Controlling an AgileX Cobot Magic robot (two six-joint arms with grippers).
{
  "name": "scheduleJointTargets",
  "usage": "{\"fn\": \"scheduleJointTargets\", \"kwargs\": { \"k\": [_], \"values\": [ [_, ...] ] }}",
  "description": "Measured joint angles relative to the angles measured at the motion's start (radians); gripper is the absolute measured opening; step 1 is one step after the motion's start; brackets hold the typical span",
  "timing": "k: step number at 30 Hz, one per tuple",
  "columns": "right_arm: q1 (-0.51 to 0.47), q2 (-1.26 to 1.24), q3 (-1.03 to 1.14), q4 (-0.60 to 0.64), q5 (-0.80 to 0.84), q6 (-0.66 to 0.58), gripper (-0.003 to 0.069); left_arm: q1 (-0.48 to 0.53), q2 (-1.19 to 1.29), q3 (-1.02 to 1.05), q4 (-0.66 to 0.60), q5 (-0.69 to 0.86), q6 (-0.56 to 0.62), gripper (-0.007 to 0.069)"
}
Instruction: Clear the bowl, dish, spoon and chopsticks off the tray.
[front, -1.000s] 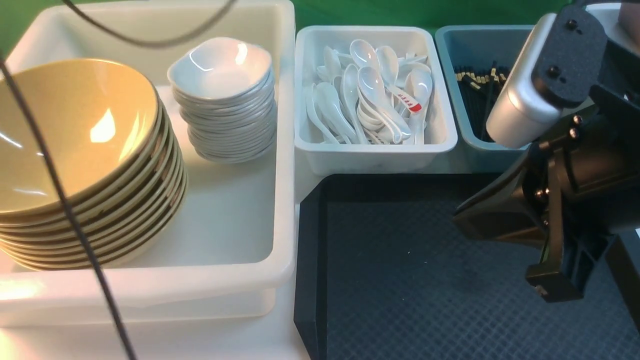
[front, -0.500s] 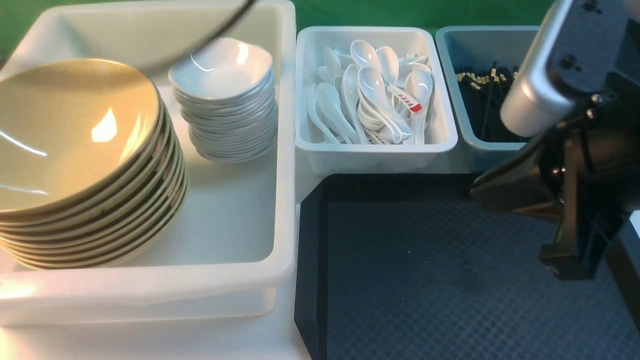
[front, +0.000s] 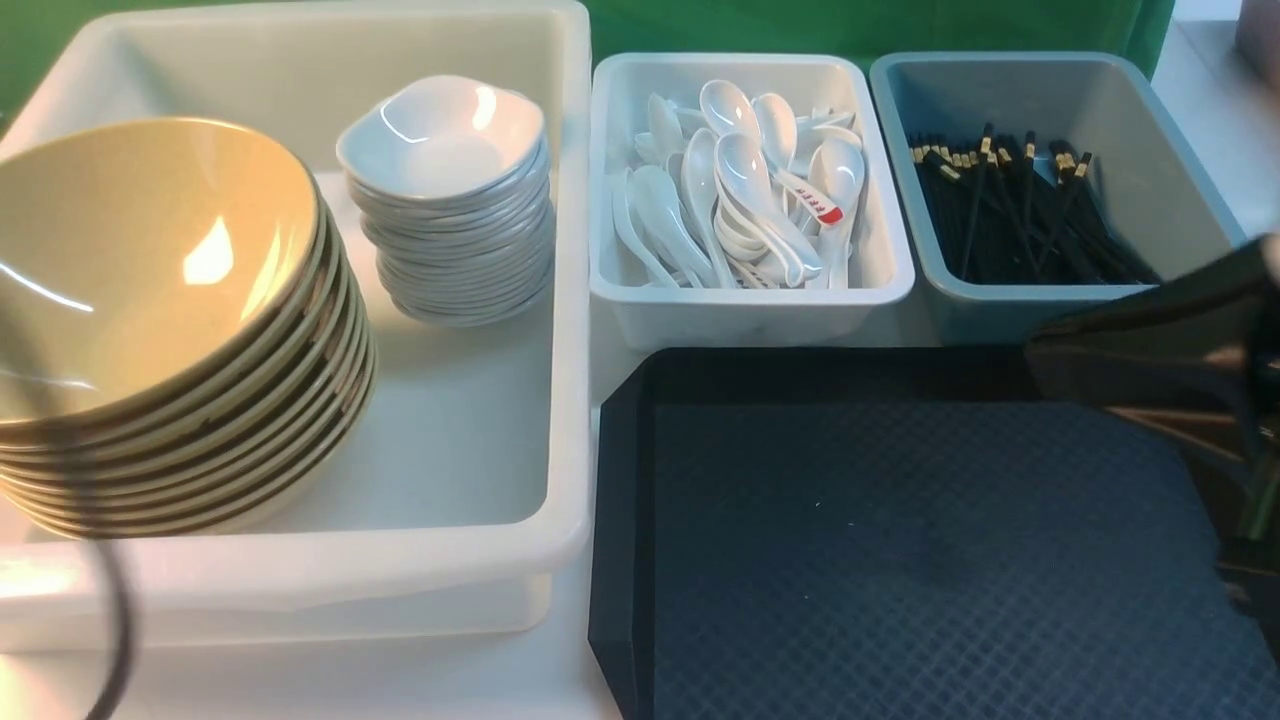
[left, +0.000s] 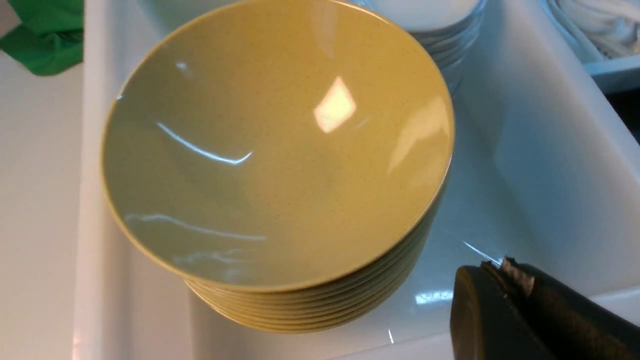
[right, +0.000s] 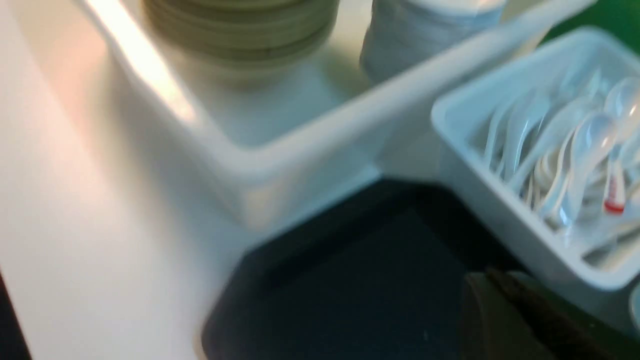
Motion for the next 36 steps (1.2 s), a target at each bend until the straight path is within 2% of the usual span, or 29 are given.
{"fn": "scheduleJointTargets", "kwargs": {
  "k": [5,12,36],
  "values": [
    [0.0,-0.192,0.161,0.154,-0.218,-0.091,0.0046,0.0,-0.172,0.131,0.024,-0.03,-0.012,-0.0011],
    [0.0,-0.323,0.268,0.196,-0.382,-0.12,0.005,0.0,-0.275,0.201,0.032,-0.047,-0.013,-0.0011],
    [0.0,-0.33,0.269,0.2,-0.41,-0.121,0.0067,0.0,-0.281,0.206,0.032,-0.047,-0.031,-0.0011]
  ]
}}
